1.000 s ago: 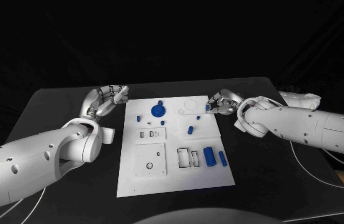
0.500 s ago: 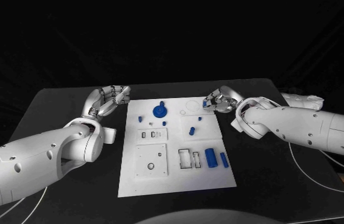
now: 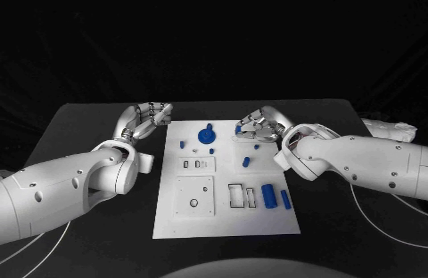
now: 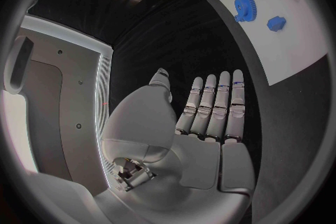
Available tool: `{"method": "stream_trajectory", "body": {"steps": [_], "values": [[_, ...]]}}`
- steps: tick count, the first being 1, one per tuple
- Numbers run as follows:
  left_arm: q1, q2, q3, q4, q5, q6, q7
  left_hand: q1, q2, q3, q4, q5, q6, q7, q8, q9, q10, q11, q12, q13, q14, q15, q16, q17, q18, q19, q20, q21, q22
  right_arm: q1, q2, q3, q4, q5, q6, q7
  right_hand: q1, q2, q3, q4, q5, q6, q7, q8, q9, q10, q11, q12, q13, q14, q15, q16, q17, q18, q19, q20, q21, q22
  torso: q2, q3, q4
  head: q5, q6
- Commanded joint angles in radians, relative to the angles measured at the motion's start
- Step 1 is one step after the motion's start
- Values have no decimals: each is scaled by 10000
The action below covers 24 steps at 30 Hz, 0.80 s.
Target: Assemble the parts on the task board
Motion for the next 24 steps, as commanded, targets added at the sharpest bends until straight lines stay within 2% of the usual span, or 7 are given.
{"method": "stream_trajectory", "body": {"steps": [1, 8, 13, 19, 24], "values": [[2, 49, 5, -10, -49, 81, 95, -3, 96, -57, 2, 30, 48, 332, -62, 11, 36, 51, -63, -2, -65, -11, 53, 14, 112, -80, 20, -66, -8, 6, 165, 2, 240, -314, -300, -941, 21, 70, 1, -47, 75, 534, 75, 123, 8, 1029, 90, -62, 2603, 1023, 84, 41, 2635, -140, 1047, 101, 45, 2632, -4, -15, -4, 149, -58], [2, 94, 5, -36, -49, 83, 95, 7, 104, -59, 2, 35, 49, 332, -67, 12, 35, 51, -64, -2, -68, -11, 55, 14, 112, -82, 21, -68, -8, 10, 628, 6, 549, -779, -279, -1390, 47, 74, -2, -76, 100, 516, 110, 82, -14, 1029, 123, -62, 2603, 1023, 113, 41, 2635, -140, 1047, 126, 45, 2632, 5, -8, 21, 380, -141], [2, 100, 5, -37, -49, 76, 93, 7, 104, -59, 2, 35, 49, 332, -67, 12, 35, 51, -64, -2, -68, -11, 55, 14, 112, -82, 21, -68, -8, 12, 998, 10, 640, -1287, -294, -1783, 51, 73, -6, -85, 115, 511, 129, 65, -23, 1029, 140, -62, 2603, 1023, 126, 41, 2635, -140, 1047, 138, 45, 2632, 18, -2, 11, 553, -210], [2, 112, 5, -36, -49, 77, 94, 25, 118, -62, 0, 44, 52, 332, -75, 13, 35, 51, -65, -2, -72, -10, 59, 15, 112, -86, 21, -70, -7, -21, 1404, 10, 489, -1618, -201, -2041, 58, 76, -6, -97, 135, 510, 145, 52, -30, 1029, 154, -62, 2603, 1023, 138, 41, 2635, -140, 1047, 149, 45, 2632, 17, -4, -10, 588, -258], [3, 125, 5, -25, -49, 80, 95, 25, 118, -62, 0, 44, 52, 332, -75, 13, 35, 51, -65, -2, -72, -10, 59, 15, 112, -86, 21, -70, -7, -182, 1736, 10, 269, -1819, -167, -2164, 59, 82, -7, -101, 146, 513, 161, 45, -35, 1029, 166, -62, 2603, 1023, 146, 41, 2635, -140, 1047, 157, 45, 2632, 19, -1, -19, 617, -294]]}}
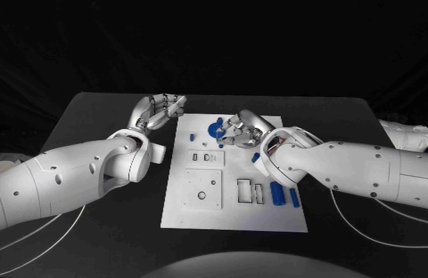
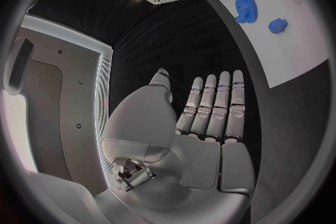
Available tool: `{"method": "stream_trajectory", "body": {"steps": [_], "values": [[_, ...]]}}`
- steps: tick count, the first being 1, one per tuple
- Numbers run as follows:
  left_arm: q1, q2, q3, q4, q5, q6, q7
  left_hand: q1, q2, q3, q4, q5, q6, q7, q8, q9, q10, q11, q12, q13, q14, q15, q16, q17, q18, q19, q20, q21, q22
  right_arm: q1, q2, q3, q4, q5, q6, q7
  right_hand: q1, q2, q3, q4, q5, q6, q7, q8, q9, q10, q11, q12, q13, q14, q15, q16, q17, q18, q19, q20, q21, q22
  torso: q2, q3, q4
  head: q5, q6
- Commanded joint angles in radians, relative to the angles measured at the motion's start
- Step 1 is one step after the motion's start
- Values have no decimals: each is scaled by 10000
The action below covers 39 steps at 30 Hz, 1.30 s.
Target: Assemble the parts on the task board
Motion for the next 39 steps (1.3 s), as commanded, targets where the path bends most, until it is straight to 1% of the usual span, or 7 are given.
{"method": "stream_trajectory", "body": {"steps": [1, 5, 13, 21, 29, 32, 39], "values": [[5, 25, 6, 27, -49, 80, 95, -13, 80, -62, 0, 44, 53, 332, -33, 15, 35, 51, -65, -2, -73, -9, 58, 16, 112, -50, -15, -33, -7, -97, 130, -5, -107, -577, 61, -384, 16, 47, -10, -41, 30, 481, 129, 45, 13, 1067, 59, -35, 2605, 1025, 74, 41, 2627, -139, 1047, 81, 45, 2634, 4, 5, -15, 28, -35], [6, 13, 7, 40, -49, 74, 95, -13, 80, -62, 0, 44, 53, 332, -33, 15, 35, 51, -65, -2, -73, -9, 58, 16, 112, -50, -15, -33, -7, -206, 240, -5, -186, -744, 127, -470, 14, 49, -13, -45, 40, 484, 146, 37, 9, 1067, 73, -35, 2605, 1025, 83, 41, 2627, -139, 1047, 89, 45, 2634, 11, 2, -7, 16, -64], [8, -26, 8, 77, -49, 56, 93, -13, 80, -62, 0, 44, 53, 332, -33, 15, 35, 51, -65, -2, -73, -9, 58, 16, 112, -50, -15, -33, -7, -398, 295, -6, -252, -1083, 246, -611, 7, 50, -20, -51, 57, 483, 174, 18, -2, 1067, 99, -35, 2605, 1025, 103, 41, 2627, -139, 1047, 107, 45, 2634, 9, 6, -24, 4, -140], [9, -31, 9, 88, -49, 53, 95, 15, 101, -69, -1, 58, 58, 331, -45, 18, 36, 51, -66, -2, -78, -9, 65, 17, 112, -55, -14, -36, -6, -579, 382, -8, -304, -1189, 249, -587, -4, 52, -27, -51, 67, 488, 192, 7, -8, 1067, 116, -35, 2605, 1025, 116, 41, 2627, -139, 1047, 118, 45, 2634, -3, 13, -11, -5, -190], [10, -62, 9, 101, -49, 41, 100, 15, 101, -69, -1, 58, 58, 331, -45, 18, 36, 51, -66, -2, -78, -9, 65, 17, 112, -55, -14, -36, -6, -709, 478, -9, -332, -1291, 263, -659, -25, 51, -39, -46, 73, 489, 213, -9, -18, 1067, 136, -35, 2605, 1025, 132, 41, 2627, -139, 1047, 134, 45, 2634, -8, 6, -13, -10, -211], [10, -72, 9, 106, -49, 38, 99, 16, 102, -69, -1, 58, 59, 331, -45, 18, 36, 51, -66, -2, -78, -9, 65, 17, 112, -55, -14, -36, -6, -749, 504, -9, -331, -1317, 252, -680, -67, 37, -66, -31, 66, 487, 233, -30, -29, 1067, 158, -35, 2605, 1025, 152, 41, 2627, -139, 1047, 152, 45, 2634, -11, 4, -17, -12, -200], [10, -71, 10, 111, -49, 42, 109, 40, 120, -73, -2, 70, 64, 330, -54, 20, 37, 50, -66, -1, -82, -9, 71, 18, 112, -58, -13, -39, -5, -799, 541, -9, -320, -1409, 342, -786, -148, 14, -115, 1, 45, 472, 259, -75, -54, 1067, 187, -35, 2605, 1025, 184, 41, 2627, -139, 1047, 186, 45, 2634, -5, 1, -11, -23, -204]]}}
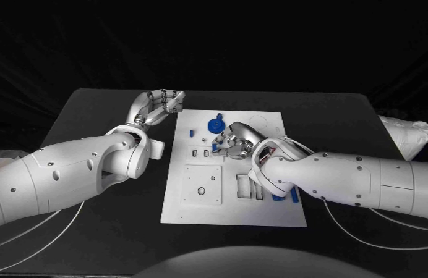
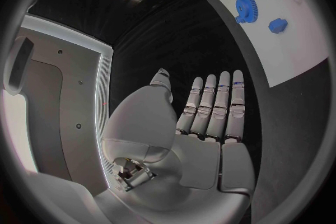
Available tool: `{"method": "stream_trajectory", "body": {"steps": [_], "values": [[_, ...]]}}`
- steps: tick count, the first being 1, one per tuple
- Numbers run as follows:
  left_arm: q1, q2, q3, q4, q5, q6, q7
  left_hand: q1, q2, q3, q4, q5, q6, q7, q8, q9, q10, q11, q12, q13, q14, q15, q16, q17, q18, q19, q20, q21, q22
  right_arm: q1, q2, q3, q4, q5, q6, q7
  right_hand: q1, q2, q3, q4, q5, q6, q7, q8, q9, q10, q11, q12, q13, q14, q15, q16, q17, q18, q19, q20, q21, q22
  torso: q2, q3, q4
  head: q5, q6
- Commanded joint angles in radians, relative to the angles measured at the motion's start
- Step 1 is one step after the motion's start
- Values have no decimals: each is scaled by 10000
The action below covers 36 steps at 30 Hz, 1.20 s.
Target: Assemble the parts on the task board
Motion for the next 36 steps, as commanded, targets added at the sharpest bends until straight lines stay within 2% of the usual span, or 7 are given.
{"method": "stream_trajectory", "body": {"steps": [1, 8, 11, 15, 29, 33, 36], "values": [[7, 18, 8, 34, -50, 45, 113, 2, 83, -74, -2, 71, 64, 329, -55, 13, 37, 50, -66, -1, -84, -7, 63, 12, 112, -58, -13, -39, -5, -29, 25, 1, 8, -275, 193, -155, -175, 25, -39, 6, -4, 421, 229, 44, 16, 1031, 86, -51, 2601, 1060, 80, 41, 2632, -140, 1048, 49, 45, 2629, 8, -6, 6, -22, -12], [7, 19, 8, 39, -53, 48, 109, 20, 95, -76, -3, 77, 67, 330, -62, 14, 37, 48, -68, -1, -86, -6, 67, 12, 112, -60, -13, -40, -4, -78, 112, 0, -82, -356, 208, -194, -250, 9, -81, 41, -37, 411, 241, 10, -4, 1031, 101, -51, 2601, 1060, 100, 41, 2632, -140, 1048, 73, 45, 2629, 2, -5, -5, -9, -15], [7, 11, 8, 37, -53, 45, 106, 20, 95, -76, -3, 77, 67, 330, -62, 14, 37, 48, -68, -1, -86, -6, 67, 12, 112, -60, -13, -40, -4, -115, 157, -1, -123, -368, 210, -209, -250, 9, -81, 41, -37, 411, 241, 10, -4, 1031, 101, -51, 2601, 1060, 100, 41, 2632, -140, 1048, 73, 45, 2629, 4, 0, 11, -13, -15], [7, -5, 8, 40, -53, 39, 103, 20, 95, -76, -3, 77, 67, 330, -62, 14, 37, 48, -68, -1, -86, -6, 67, 12, 112, -60, -13, -40, -4, -170, 217, -1, -183, -405, 148, -250, -262, 7, -88, 45, -41, 410, 241, 2, -8, 1031, 103, -51, 2601, 1060, 104, 41, 2632, -140, 1048, 78, 45, 2629, 8, 1, -8, -2, -3], [7, -10, 8, 40, -53, 48, 96, 20, 95, -76, -3, 77, 67, 330, -62, 14, 37, 48, -68, -1, -86, -6, 67, 12, 112, -60, -13, -40, -4, -202, 241, -3, -211, -534, 243, -343, -215, -6, -81, -6, -26, 396, 224, -37, -30, 1031, 96, -51, 2601, 1060, 112, 41, 2632, -140, 1048, 97, 45, 2629, 11, 1, -9, -26, -36], [7, -6, 8, 40, -53, 53, 93, 55, 118, -83, -4, 90, 74, 328, -74, 17, 37, 49, -69, -1, -91, -7, 75, 14, 113, -62, -12, -43, -3, -203, 237, -4, -208, -548, 282, -345, -366, -165, -205, 18, 33, 246, 259, -176, -102, 1031, 125, -51, 2601, 1060, 132, 41, 2632, -140, 1048, 129, 45, 2629, 13, 0, -5, -38, -48], [7, 0, 8, 39, -53, 57, 94, 55, 118, -83, -4, 90, 74, 328, -74, 17, 37, 49, -69, -1, -91, -7, 75, 14, 113, -62, -12, -43, -3, -203, 235, -4, -199, -603, 310, -359, -611, -477, -414, 65, 74, -211, 389, -344, -242, 1031, 236, -51, 2601, 1060, 203, 41, 2632, -140, 1048, 189, 45, 2629, 9, -3, -5, -54, -44]]}}
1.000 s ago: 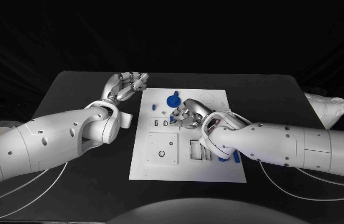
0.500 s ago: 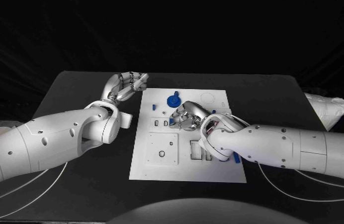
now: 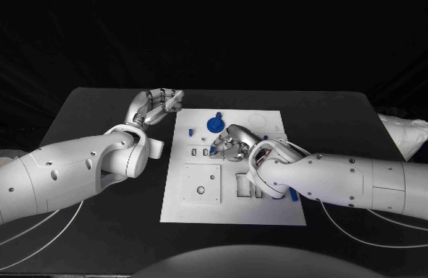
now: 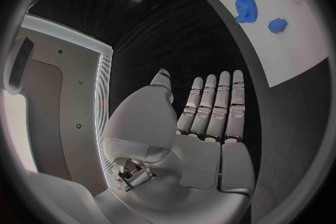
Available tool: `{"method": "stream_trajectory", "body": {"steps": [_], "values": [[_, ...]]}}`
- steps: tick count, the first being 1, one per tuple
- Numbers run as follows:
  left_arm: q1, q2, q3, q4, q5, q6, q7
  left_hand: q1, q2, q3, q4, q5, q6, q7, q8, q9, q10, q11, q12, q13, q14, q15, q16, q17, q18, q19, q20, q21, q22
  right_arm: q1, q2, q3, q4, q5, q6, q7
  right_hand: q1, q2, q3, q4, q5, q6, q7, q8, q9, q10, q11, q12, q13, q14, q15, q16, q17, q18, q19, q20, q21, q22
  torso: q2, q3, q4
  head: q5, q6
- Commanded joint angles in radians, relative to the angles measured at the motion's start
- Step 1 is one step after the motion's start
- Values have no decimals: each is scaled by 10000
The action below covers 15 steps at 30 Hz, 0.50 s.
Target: Assemble the parts on the task board
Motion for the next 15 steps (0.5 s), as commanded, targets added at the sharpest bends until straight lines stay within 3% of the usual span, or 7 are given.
{"method": "stream_trajectory", "body": {"steps": [1, 7, 15], "values": [[7, 23, 8, 23, -52, 58, 95, 2, 66, -83, -4, 53, 74, 328, -35, 8, 37, 49, -69, -1, -91, -7, 44, 17, 113, -62, -12, -43, -3, -20, 1, -12, 12, -216, 238, -112, -138, -282, -154, 17, 30, -502, 101, -107, -174, 1060, 120, -49, 2625, 1026, 128, 41, 2634, -140, 1046, 143, 45, 2633, -5, -4, 3, -22, -3], [7, 17, 8, 28, -52, 60, 98, 2, 66, -83, -4, 53, 74, 328, -35, 8, 37, 49, -69, -1, -91, -7, 44, 17, 113, -62, -12, -43, -3, -23, -36, -14, 54, -311, 261, -117, -255, -609, -255, 37, 73, -1165, 260, -91, -332, 1060, 266, -49, 2625, 1026, 275, 41, 2634, -140, 1046, 279, 45, 2633, -4, -2, 12, -12, 6], [8, -7, 8, 38, -52, 60, 100, 2, 66, -83, -4, 53, 74, 328, -35, 8, 37, 49, -69, -1, -91, -7, 44, 17, 113, -62, -12, -43, -3, -27, -96, -15, 117, -389, 45, -45, -258, -666, -238, 57, 106, -1321, 287, -89, -363, 1060, 293, -49, 2625, 1026, 306, 41, 2634, -140, 1046, 315, 45, 2633, 5, 1, 10, -3, 20]]}}
